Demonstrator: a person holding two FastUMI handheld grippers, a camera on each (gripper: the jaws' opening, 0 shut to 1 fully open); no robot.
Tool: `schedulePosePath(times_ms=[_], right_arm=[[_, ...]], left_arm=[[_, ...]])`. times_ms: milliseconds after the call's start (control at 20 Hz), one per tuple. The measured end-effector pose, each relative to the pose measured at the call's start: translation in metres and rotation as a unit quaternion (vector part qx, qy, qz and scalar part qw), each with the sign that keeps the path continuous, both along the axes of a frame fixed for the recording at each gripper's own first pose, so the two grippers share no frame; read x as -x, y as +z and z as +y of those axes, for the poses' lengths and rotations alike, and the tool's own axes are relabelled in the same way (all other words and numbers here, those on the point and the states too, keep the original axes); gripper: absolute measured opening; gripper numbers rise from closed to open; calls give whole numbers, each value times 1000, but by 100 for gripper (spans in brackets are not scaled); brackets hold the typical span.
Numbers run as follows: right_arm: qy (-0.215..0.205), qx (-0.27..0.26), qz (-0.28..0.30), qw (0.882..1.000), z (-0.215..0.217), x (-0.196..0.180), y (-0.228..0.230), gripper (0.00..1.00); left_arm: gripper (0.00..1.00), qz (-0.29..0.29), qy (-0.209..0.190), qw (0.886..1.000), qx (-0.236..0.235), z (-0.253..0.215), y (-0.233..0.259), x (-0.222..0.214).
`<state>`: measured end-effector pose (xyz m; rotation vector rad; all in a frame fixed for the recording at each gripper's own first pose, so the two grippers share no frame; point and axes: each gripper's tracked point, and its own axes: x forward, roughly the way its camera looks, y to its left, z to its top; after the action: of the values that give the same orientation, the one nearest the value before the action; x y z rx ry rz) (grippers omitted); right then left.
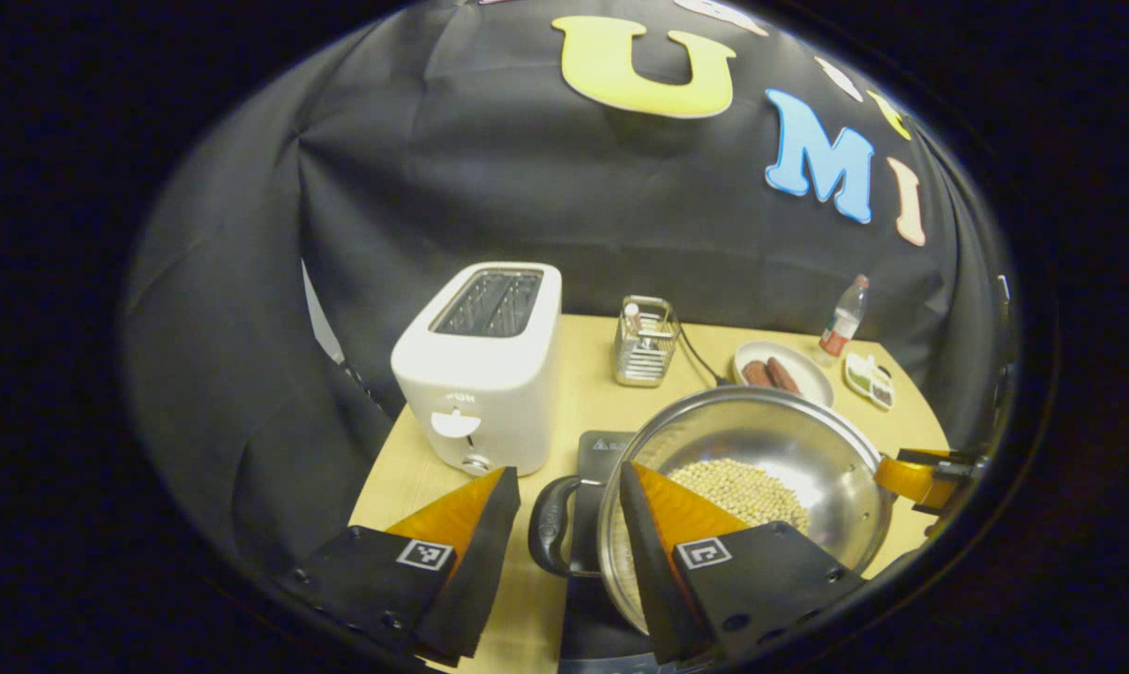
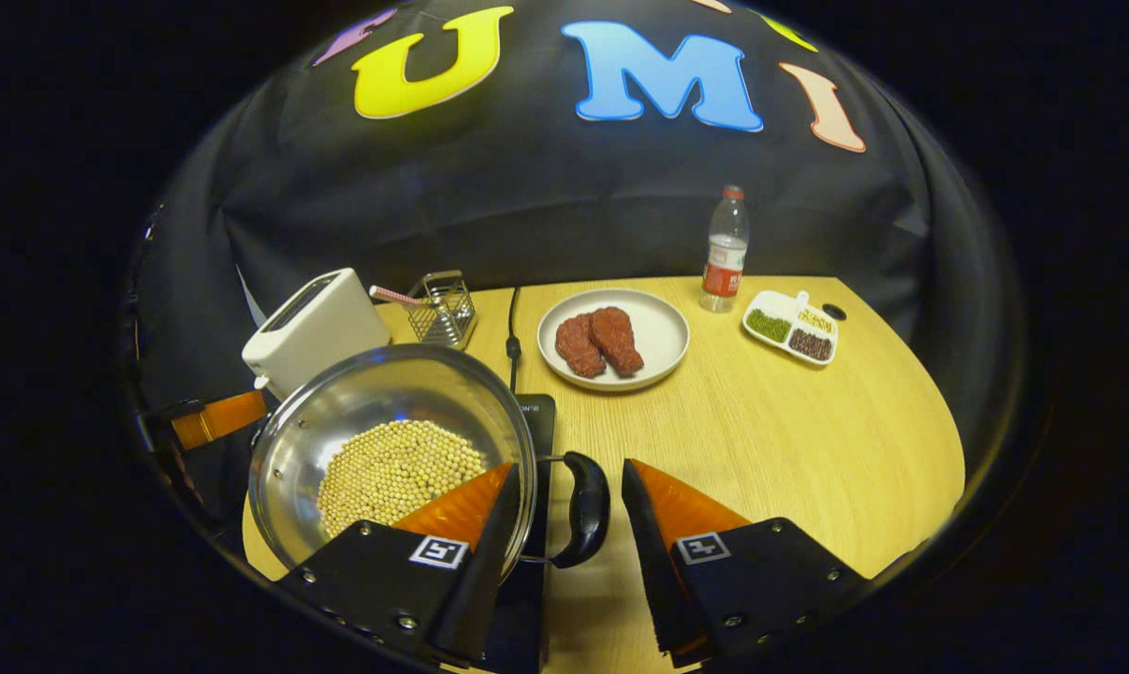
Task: First push the handle of the pot to place it horizontally, then grasp the pot with both hands and set it on the induction cooktop.
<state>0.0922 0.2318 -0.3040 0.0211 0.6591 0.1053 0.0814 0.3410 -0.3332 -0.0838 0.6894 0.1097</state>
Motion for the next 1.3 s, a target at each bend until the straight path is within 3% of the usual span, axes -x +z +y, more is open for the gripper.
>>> schedulePosePath(times_ms=[100, 150, 300, 700, 1050, 1150, 1300], right_arm=[[8, 5, -29, 1000, -9, 2, 25, 73], [8, 3, -45, 999, -15, 4, 40, 73], [6, -4, -93, 996, -36, 12, 86, 73], [-22, -1, -231, 973, -133, 43, 228, 72], [-25, 3, -300, 954, -213, 79, 300, 75], [-15, -1, -307, 952, -228, 83, 304, 95], [-13, -4, -307, 952, -246, 88, 306, 96]], left_arm=[[76, -37, 3, 999, -7, -16, 32, 0], [72, -56, 2, 998, -12, -27, 48, 1], [74, -109, -15, 994, -12, -83, 101, 7], [74, -244, -29, 969, -18, -214, 244, 46], [73, -300, -27, 953, -30, -290, 302, 89], [81, -303, -29, 952, -28, -311, 303, 100], [93, -296, -25, 954, -38, -328, 302, 107]])
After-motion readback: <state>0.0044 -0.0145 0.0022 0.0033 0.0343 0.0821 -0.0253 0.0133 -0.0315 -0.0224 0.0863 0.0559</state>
